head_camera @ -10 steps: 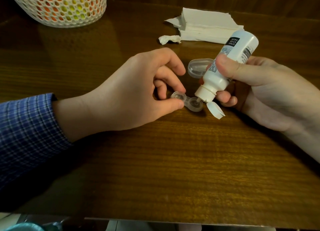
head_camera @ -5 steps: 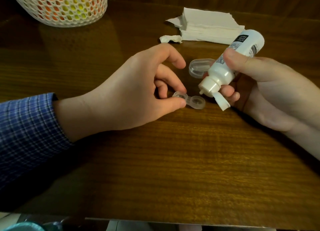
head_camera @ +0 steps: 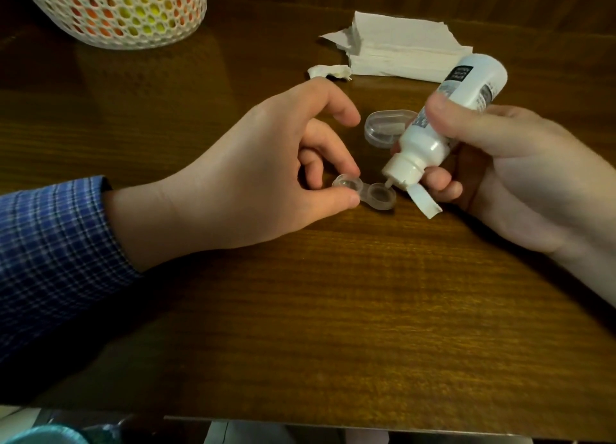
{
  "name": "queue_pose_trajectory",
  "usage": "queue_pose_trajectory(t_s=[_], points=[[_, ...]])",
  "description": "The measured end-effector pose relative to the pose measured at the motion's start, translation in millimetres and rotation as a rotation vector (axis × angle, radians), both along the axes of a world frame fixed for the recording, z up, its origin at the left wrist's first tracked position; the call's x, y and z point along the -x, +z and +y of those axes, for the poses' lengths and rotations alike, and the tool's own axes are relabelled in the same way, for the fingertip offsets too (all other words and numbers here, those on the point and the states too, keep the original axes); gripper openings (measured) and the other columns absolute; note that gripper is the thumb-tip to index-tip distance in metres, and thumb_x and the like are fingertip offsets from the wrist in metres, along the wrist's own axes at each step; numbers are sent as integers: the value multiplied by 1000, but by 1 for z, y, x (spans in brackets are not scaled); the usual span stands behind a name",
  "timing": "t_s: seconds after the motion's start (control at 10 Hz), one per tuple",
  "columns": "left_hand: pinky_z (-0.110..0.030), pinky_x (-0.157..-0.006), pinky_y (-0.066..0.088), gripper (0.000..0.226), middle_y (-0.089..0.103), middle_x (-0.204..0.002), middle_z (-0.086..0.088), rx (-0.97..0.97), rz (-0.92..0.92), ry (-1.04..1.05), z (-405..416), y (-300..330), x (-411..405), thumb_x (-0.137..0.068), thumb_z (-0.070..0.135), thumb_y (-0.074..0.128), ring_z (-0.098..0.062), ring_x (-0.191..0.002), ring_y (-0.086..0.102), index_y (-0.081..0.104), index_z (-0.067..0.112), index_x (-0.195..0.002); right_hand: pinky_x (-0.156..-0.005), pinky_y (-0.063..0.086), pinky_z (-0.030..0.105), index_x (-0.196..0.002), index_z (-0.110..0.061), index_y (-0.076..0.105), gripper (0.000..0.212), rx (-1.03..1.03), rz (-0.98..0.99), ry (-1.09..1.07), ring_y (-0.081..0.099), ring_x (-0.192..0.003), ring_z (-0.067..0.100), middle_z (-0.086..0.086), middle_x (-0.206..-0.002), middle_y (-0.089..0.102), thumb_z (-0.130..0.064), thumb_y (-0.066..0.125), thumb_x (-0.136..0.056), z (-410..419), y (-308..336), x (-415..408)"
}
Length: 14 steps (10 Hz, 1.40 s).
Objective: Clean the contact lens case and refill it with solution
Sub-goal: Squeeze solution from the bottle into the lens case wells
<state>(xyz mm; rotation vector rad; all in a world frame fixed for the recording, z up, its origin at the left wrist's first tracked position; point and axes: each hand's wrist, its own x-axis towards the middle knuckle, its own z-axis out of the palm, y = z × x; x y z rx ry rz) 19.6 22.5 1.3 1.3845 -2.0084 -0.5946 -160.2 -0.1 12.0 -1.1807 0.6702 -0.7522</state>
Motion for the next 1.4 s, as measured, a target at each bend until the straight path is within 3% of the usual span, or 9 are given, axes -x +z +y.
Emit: queue_pose_trajectory(t_s=[0.1,0.2,0.5,0.7,0.9,1.4], points=[[-14,-62,54,63,75,-94,15,3,-4,-2,0,0,0,-76,35,83,-9,-72,71,52,22,-130,-45,44,18,-111,-10,66,41,-14,151,-139,56,-55,10,6,-86,71,-35,73,-78,-24,0,38],[-12,-62,52,62,75,-93,15,5,-3,-3,0,-1,0,-76,35,83,-9,-72,71,52,23,-129,-46,45,18,-109,-11,67,41,27,167,-144,57,-56,10,7,-87,72,-35,74,-77,-31,-6,42],[-12,-62,52,61,75,-94,16,0,-5,-3,-1,-1,-1,-77,34,84,-9,-73,71,52,24,-128,-46,45,18,-105,-12,69,36,14,167,-144,57,-55,9,7,-88,73,-35,74,-78,-31,-6,44],[-13,-63,54,62,75,-95,15,-8,-5,-3,-1,-1,0,-77,34,83,-9,-73,71,53,23,-129,-45,45,18,-106,-13,69,47,-10,183,-146,58,-54,9,5,-85,72,-39,80,-68,-31,-4,42],[-13,-63,53,61,76,-94,15,-3,-9,-1,-1,-1,-1,-77,33,84,-9,-73,71,53,23,-129,-45,44,18,-101,-13,70,34,-18,171,-155,58,-55,10,6,-84,73,-35,76,-76,-30,-2,42],[-11,-61,52,61,75,-93,16,4,-3,1,-1,-1,-1,-76,33,84,-8,-73,71,53,23,-127,-45,43,16,-98,-13,69,30,-11,187,-153,55,-54,10,6,-84,71,-33,72,-76,-26,1,38]])
